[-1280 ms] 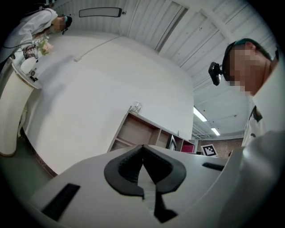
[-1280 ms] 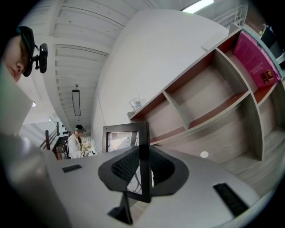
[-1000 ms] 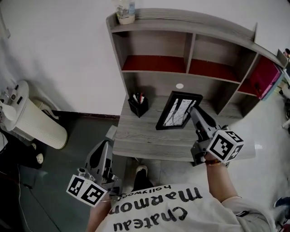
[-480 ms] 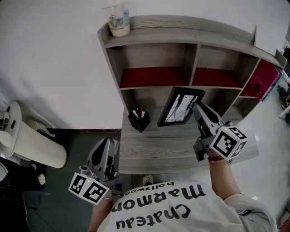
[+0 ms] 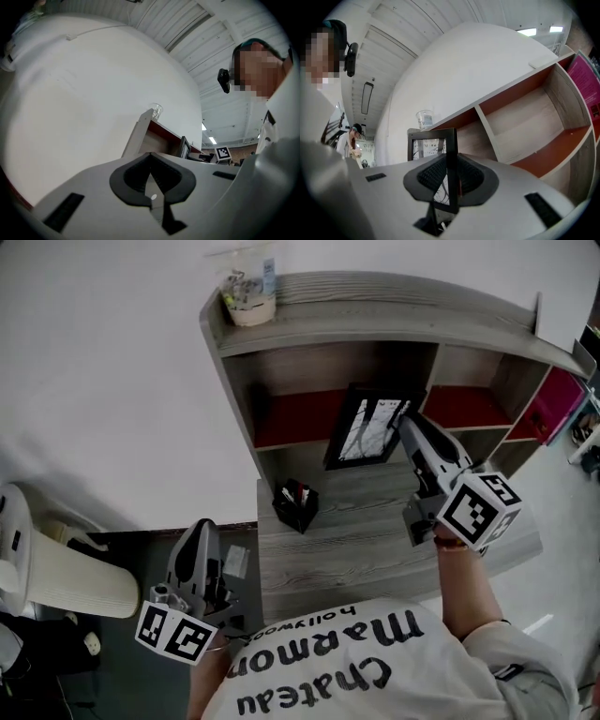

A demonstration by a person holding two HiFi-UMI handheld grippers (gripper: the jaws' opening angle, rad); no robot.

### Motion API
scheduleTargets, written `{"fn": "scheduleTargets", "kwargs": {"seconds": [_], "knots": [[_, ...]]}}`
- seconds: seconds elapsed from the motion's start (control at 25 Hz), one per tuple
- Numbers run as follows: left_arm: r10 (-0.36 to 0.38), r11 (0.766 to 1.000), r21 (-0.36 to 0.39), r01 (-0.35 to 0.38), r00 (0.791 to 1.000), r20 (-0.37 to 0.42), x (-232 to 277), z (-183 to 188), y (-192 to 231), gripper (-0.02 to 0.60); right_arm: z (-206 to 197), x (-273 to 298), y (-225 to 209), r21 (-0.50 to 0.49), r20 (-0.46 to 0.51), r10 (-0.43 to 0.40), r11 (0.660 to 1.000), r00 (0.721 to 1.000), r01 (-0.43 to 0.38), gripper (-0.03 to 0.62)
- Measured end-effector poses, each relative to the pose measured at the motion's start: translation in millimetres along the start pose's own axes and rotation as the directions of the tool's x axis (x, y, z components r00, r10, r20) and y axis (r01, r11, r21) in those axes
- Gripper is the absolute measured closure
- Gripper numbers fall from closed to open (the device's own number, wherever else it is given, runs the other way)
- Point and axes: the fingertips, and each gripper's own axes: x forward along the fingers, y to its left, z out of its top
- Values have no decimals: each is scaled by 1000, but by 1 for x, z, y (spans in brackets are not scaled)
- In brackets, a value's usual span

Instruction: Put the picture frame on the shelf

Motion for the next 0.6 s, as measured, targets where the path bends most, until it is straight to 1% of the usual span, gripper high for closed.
{"fn": "scheduleTargets", "kwargs": {"seconds": [0.16,0.4,0.6], "knots": [[11,997,-71,-13,999,-32,18,-1,41,565,1,42,-1,-21,-15,-42,999,999,42,520],[10,996,-91,-13,999,-33,29,-2,70,565,0,83,0,-89,-41,-86,993,995,82,520],[22,991,-134,-27,999,-42,32,-13,89,565,-5,104,-4,-124,-68,-112,987,991,103,520]]}}
